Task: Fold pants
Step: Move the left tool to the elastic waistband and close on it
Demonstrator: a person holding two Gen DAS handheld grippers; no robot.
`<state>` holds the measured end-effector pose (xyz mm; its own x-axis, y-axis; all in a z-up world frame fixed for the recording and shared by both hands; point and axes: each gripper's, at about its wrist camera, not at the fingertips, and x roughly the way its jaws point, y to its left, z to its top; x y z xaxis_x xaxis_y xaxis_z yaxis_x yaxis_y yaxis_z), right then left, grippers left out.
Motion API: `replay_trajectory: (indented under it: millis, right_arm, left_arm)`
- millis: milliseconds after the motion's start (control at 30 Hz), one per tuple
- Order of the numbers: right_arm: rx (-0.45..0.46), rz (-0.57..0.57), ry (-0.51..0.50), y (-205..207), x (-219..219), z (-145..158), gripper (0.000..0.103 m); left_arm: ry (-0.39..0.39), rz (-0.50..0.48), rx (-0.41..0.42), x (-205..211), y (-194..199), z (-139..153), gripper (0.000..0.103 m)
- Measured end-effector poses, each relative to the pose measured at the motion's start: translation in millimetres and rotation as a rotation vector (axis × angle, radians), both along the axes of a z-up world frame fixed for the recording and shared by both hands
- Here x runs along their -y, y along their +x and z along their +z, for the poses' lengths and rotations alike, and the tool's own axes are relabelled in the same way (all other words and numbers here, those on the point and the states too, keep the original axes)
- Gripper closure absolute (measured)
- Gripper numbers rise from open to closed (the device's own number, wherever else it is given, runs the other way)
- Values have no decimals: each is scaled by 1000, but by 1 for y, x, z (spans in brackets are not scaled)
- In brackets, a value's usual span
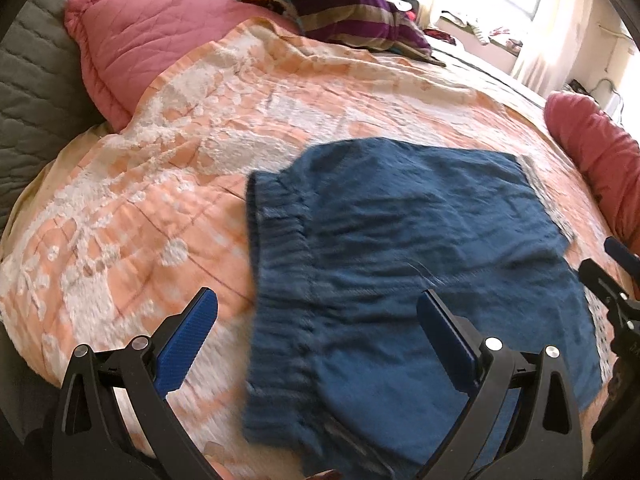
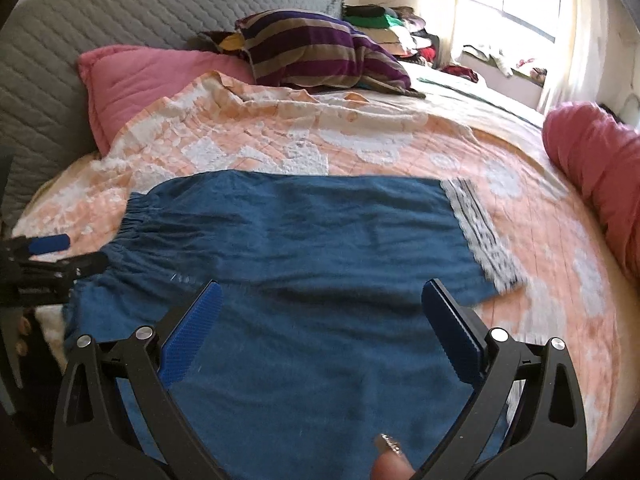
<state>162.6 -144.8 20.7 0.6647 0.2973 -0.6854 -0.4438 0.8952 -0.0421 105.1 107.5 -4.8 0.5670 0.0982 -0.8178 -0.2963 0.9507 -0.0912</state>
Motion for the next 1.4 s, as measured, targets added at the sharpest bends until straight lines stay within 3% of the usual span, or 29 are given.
replay_trajectory:
  millis: [167, 533, 800, 1067, 1100, 1133, 1267, 1333, 1400]
  right_arm:
    - [26, 34, -48, 26, -15, 2, 9]
    - [-29, 199, -94, 93, -53, -10, 9]
    - [-63, 289, -152, 130, -80, -27, 9]
    - [-71, 329, -202, 156, -98, -43, 9]
    - [-70, 335, -210, 158, -100, -45, 9]
    - [-66, 345, -220, 160, -102, -46, 9]
    - [-45, 381, -252, 166, -113, -50, 9]
    - [-39, 394, -271, 168, -117, -53, 9]
    - [-40, 417, -289, 169, -123, -56, 9]
  left_arm:
    - [-10, 31, -11, -28, 23, -5, 4]
    - [-45, 48, -63, -80, 72, -25, 4]
    - [-47, -24, -124, -82, 110, -47, 4]
    - [-35, -35, -88, -82, 120, -53, 6]
    - [-24, -38, -88, -81, 120, -53, 10]
    - [-8, -47, -89, -78, 120, -54, 23]
    - [33, -59, -74, -71, 120, -51, 43]
    - [35, -75, -48, -68, 116, -48, 64]
    - [64, -78, -29, -64, 113, -43, 66]
